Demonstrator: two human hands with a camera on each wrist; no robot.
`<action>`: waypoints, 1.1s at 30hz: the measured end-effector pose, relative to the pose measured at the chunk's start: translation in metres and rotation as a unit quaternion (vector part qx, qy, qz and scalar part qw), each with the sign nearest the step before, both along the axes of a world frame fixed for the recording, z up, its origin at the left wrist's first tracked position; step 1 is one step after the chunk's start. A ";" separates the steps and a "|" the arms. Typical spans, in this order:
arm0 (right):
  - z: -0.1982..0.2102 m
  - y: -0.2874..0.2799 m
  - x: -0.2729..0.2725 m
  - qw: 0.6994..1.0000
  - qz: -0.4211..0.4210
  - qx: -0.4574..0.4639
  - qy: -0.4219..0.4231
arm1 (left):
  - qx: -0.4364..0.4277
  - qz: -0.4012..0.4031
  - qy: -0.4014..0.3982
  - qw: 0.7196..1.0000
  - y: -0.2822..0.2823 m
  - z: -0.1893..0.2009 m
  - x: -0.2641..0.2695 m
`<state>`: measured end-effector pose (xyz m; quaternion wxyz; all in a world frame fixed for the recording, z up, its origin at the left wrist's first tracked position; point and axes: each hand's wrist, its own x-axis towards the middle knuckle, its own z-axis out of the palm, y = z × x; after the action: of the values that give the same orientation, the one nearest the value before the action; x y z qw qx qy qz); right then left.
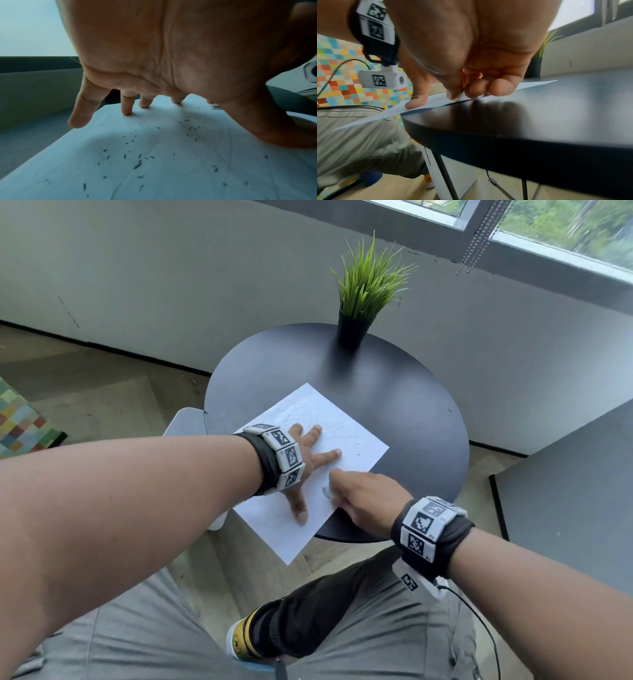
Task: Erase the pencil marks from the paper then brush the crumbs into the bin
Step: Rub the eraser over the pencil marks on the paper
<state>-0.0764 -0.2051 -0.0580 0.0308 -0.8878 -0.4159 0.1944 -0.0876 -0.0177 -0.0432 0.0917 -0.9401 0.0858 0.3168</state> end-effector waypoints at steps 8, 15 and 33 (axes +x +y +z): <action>0.000 -0.004 0.003 1.000 -0.010 -0.001 -0.017 | 0.016 0.002 0.000 1.000 -0.004 0.001 0.002; 0.002 -0.006 0.019 0.995 -0.091 -0.018 -0.033 | 0.013 0.003 -0.016 1.000 -0.007 -0.002 0.004; 0.003 0.009 0.010 0.995 -0.086 -0.040 -0.034 | -0.008 0.026 -0.045 0.999 -0.008 -0.008 -0.024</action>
<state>-0.0667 -0.1957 -0.0554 -0.0025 -0.9269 -0.3309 0.1773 -0.1116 -0.0258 -0.0513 0.0795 -0.9560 0.0600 0.2758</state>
